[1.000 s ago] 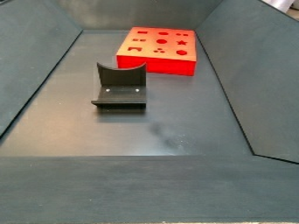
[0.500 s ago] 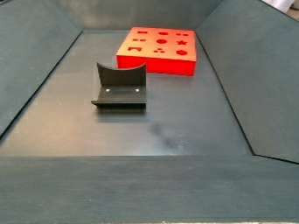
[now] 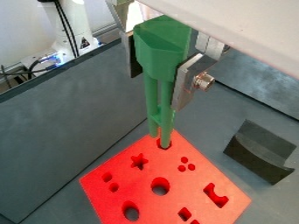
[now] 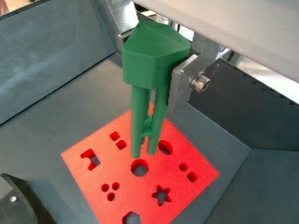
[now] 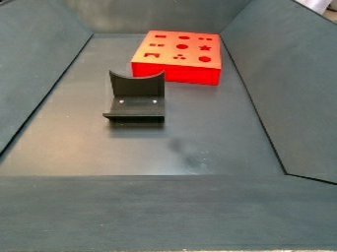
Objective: Pick up the 3 prong object. Move up. Place the 3 prong object on the fixture. Regrasp the 3 prong object. Move to above the board. Insert the 3 prong object.
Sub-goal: Insert the 3 prong object.
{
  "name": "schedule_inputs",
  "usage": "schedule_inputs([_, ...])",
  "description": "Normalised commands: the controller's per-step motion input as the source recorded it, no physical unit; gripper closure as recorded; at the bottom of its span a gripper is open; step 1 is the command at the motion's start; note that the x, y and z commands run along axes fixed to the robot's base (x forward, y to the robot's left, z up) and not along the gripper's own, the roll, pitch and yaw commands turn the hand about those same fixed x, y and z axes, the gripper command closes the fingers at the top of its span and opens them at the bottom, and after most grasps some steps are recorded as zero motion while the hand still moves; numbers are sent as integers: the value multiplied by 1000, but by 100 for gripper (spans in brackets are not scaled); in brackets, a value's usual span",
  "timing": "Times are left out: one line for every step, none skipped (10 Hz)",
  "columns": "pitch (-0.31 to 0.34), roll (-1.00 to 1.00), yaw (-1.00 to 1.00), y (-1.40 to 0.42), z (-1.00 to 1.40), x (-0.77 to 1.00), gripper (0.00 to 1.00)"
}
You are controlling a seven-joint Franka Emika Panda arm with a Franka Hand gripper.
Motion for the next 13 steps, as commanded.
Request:
schedule_inputs([0, -113, 77, 434, 3, 0, 100])
schedule_inputs([-39, -309, 203, 569, -54, 357, 100])
schedule_inputs([-17, -6, 431, 400, -194, 483, 100])
schedule_inputs([7, -40, 389, 446, -77, 280, 100])
schedule_inputs([9, 0, 0, 0, -51, 143, 100])
schedule_inputs([-43, 0, -889, 120, -349, 269, 100])
schedule_inputs([-10, 0, -914, 100, -434, 234, 100])
schedule_inputs([-36, 0, -869, 91, -489, 114, 100])
schedule_inputs([-33, -97, -60, 49, -106, 9, 100])
schedule_inputs([0, 9, 0, 0, 0, 0, 100])
schedule_inputs([0, 0, -63, 89, 0, 23, 100])
schedule_inputs([0, 0, -411, 157, -40, 0, 100])
schedule_inputs([0, 0, -977, 14, -111, 43, 100])
